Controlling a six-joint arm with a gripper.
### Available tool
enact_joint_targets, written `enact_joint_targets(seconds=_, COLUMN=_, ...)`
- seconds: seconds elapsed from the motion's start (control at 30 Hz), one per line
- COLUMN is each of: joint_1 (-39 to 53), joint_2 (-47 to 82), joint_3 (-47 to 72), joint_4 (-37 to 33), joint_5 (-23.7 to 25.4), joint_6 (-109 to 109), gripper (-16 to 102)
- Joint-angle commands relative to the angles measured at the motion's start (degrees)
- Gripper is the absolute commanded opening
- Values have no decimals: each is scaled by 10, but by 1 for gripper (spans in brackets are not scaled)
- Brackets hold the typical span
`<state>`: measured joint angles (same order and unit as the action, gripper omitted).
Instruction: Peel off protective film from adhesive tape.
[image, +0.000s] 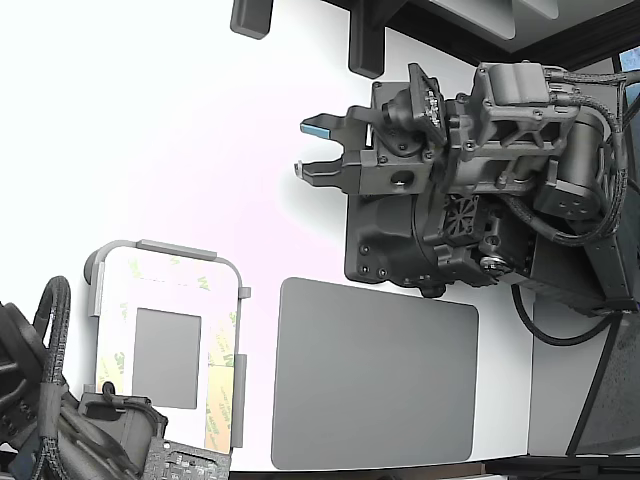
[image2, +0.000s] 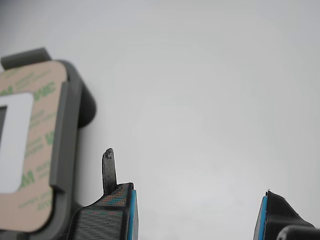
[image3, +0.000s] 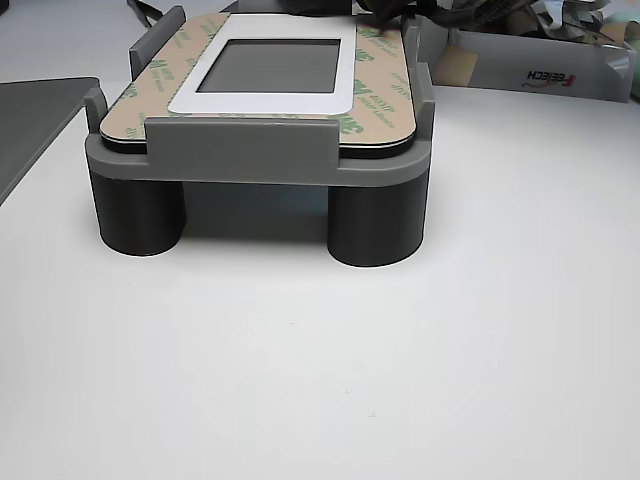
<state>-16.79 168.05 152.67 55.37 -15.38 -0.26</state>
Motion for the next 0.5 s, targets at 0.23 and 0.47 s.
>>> enact_joint_targets(seconds=0.23, joint_1=53, joint_2=12, joint_3=6, joint_4=38, joint_5=-98, joint_6=-908, gripper=-12)
enact_joint_targets(seconds=0.47, joint_1=62, joint_2=4, joint_3=6, joint_4=-34, joint_5=-72, joint_6=-896, gripper=-12)
